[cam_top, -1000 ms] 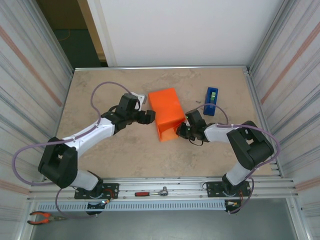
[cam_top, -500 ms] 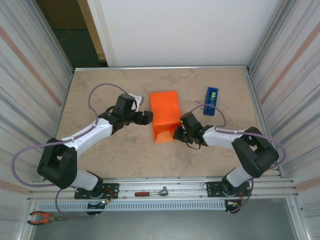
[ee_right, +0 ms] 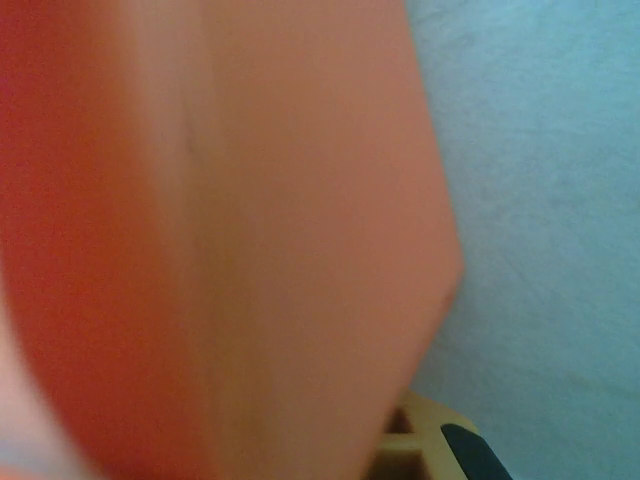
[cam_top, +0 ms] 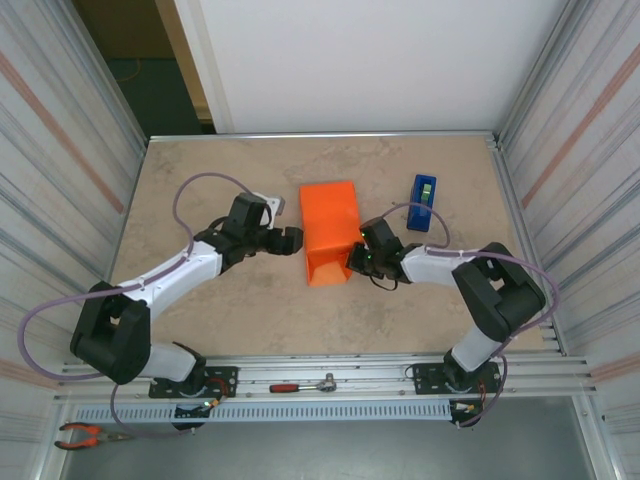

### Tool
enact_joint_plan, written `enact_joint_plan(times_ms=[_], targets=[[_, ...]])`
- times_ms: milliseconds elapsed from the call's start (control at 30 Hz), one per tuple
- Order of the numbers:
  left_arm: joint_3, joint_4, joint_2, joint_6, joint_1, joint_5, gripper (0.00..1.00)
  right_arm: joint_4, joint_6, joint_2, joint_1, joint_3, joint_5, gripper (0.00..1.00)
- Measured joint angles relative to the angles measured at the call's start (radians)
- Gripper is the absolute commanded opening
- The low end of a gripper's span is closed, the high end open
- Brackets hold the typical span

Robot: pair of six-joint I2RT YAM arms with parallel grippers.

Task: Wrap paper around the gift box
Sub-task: Fold the wrapping paper for the gift box.

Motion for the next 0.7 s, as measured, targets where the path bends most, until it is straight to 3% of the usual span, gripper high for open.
enact_joint_plan(times_ms=[300,500,700], targets=[[-0.051,0.012,-0.003,-0.050,0.000,-0.010,0.84,0.069,0.019,0.056,0.029,0.010,-0.019,0.00],[-0.125,0.053,-0.045,-0.157,0.000,-0.056,0.84,0.062,0.000,0.056,0.026,0.008,-0.069,0.00],[-0.204,0.082,-0.072,-0.299,0.004,-0.095,0.69,0.031,-0.055,0.051,0.000,0.008,-0.129,0.00]])
